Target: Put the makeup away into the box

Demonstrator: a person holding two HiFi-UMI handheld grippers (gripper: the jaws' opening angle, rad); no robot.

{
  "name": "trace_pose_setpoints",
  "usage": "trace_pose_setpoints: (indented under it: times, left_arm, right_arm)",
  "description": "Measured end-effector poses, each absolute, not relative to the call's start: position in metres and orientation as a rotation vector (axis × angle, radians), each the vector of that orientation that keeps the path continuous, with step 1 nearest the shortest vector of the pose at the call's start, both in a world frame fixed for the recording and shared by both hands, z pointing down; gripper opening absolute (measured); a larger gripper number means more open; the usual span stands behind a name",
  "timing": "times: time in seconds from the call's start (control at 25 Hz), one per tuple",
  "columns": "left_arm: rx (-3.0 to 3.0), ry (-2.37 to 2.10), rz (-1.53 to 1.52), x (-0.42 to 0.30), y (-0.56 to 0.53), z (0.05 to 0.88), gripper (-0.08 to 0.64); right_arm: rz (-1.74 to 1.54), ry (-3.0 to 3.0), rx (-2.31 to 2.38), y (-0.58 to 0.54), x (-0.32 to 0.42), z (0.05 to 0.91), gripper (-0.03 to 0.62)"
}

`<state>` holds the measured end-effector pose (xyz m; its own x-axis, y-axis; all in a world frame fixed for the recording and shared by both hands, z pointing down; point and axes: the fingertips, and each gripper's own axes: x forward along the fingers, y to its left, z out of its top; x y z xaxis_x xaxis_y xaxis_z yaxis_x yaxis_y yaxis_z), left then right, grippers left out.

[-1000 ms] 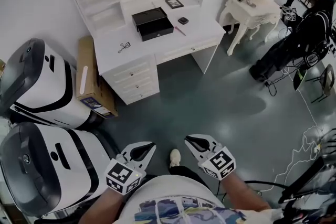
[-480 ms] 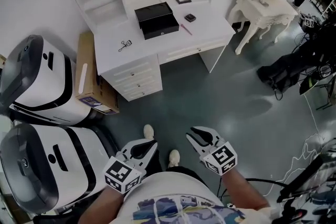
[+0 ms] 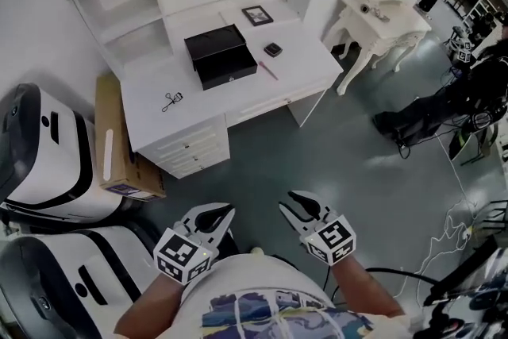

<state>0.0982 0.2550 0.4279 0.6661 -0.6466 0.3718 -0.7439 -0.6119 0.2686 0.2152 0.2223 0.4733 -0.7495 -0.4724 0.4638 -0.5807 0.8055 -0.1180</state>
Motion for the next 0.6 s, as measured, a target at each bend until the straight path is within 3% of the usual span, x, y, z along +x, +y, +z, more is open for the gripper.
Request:
trace_pose_setpoints:
  times: [0.6]
  left_arm:
    - [2.468,-1.042,0.265,-0.022,0.155,0.424,0.014]
  right_arm:
    - [0.344,-2.513,0.969,0.09,0.138,0.464,0.187]
